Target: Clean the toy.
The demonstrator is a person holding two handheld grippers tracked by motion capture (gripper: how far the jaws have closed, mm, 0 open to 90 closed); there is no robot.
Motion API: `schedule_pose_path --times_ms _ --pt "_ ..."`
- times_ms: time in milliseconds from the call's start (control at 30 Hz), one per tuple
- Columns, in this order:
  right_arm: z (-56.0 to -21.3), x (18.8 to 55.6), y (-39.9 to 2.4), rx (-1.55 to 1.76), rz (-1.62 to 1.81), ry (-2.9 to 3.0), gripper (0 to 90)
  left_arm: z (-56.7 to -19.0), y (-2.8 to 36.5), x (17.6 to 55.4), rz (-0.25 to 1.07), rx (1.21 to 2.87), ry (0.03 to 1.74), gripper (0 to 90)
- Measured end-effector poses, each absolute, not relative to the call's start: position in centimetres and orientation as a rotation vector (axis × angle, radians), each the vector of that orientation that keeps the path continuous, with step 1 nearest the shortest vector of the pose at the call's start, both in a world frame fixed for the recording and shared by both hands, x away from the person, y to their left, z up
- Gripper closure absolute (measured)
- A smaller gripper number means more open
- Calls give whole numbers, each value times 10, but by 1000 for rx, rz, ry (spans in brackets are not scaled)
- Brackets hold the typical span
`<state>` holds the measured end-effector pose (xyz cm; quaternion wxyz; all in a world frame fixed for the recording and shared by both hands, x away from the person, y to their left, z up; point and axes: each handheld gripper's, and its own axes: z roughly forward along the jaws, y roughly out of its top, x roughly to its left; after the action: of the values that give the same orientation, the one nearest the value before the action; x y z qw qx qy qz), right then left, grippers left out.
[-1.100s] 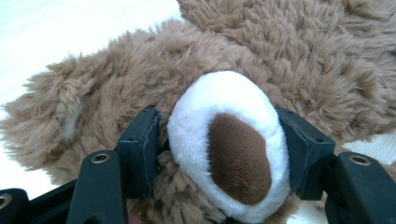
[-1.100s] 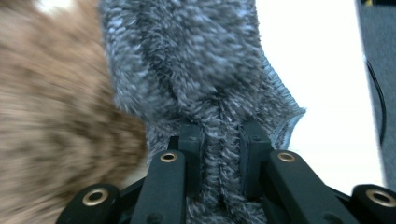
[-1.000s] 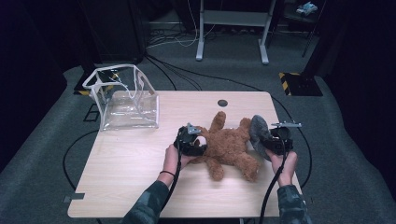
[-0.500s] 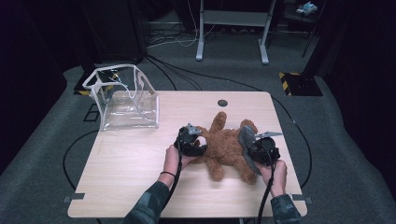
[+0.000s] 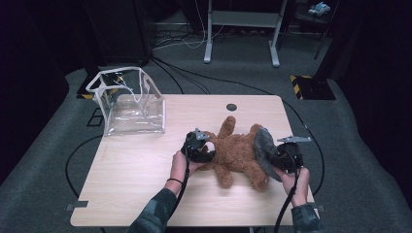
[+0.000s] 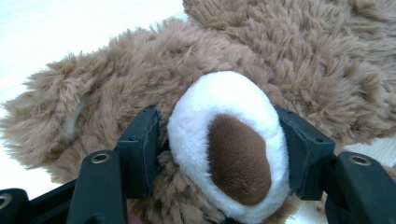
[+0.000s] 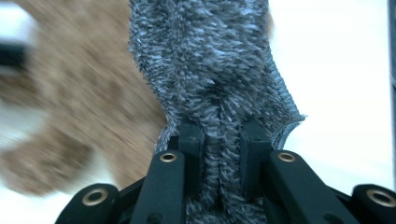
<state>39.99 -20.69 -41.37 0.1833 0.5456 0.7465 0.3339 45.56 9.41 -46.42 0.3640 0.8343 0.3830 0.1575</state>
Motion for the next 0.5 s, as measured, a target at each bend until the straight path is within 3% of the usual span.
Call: schedule_pose_path --times_ms 200,500 --pt "-428 406 -179 1478 869 2178 750 -464 94 455 407 2150 984 378" --pt "-458 386 -219 1581 736 2176 750 -464 94 456 406 2153 985 378"
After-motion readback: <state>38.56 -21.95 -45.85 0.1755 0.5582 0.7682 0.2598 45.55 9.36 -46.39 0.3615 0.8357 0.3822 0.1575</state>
